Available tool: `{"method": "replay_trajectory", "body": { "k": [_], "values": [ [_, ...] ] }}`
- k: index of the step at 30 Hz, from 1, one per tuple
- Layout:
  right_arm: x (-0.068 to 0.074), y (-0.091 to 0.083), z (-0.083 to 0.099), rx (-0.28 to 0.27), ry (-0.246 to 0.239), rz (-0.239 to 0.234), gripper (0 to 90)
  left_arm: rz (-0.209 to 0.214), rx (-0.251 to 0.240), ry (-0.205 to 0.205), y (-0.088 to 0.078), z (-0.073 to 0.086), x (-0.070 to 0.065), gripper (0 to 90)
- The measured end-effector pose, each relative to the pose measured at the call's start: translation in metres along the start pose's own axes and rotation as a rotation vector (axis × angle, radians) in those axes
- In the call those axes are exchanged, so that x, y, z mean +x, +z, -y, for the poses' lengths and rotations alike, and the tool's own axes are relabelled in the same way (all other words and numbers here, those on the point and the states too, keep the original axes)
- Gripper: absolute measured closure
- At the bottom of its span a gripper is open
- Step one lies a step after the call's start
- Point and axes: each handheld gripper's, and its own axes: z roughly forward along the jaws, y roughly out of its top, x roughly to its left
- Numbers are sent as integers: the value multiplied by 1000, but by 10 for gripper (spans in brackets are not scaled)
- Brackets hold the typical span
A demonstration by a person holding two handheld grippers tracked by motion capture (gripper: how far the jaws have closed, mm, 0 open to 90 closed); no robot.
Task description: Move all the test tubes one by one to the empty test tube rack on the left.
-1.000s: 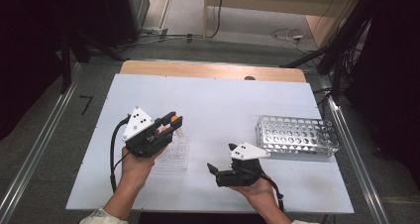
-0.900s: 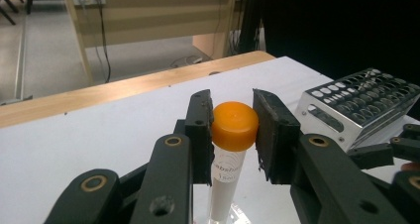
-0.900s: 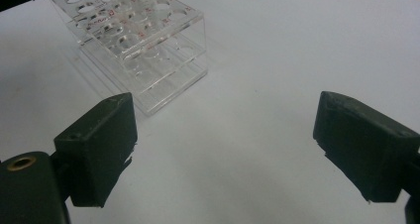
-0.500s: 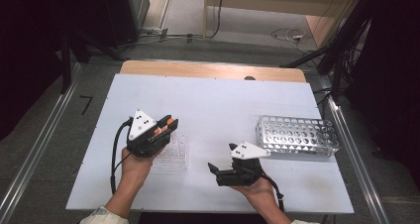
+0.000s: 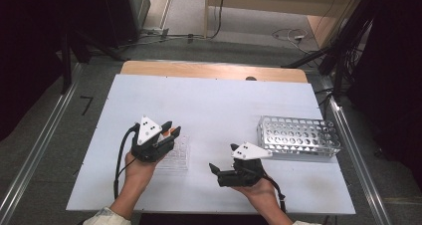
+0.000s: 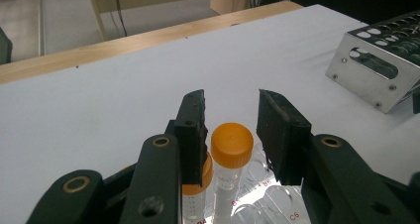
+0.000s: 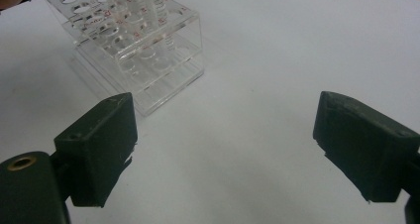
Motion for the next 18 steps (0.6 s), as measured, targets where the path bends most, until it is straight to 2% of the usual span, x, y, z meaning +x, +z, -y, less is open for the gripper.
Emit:
{"method": "replay_trajectory", "body": {
  "k": [4,8,12,16,18],
  "values": [
    [0,0,0,0,-2,0,85,15,-14,-11,-2,-1,1,579],
    [0,0,0,-5,2,2,85,31,-34,-30,-6,-3,1,481],
    [-4,-2,0,-15,17,8,85,18,-40,-21,-11,-4,-1,387],
    [-9,-5,0,-26,31,16,85,6,-34,-29,-13,-5,-2,258],
    [-12,-6,0,-28,32,25,86,9,-38,-20,-16,-5,-4,242]
  ]
}}
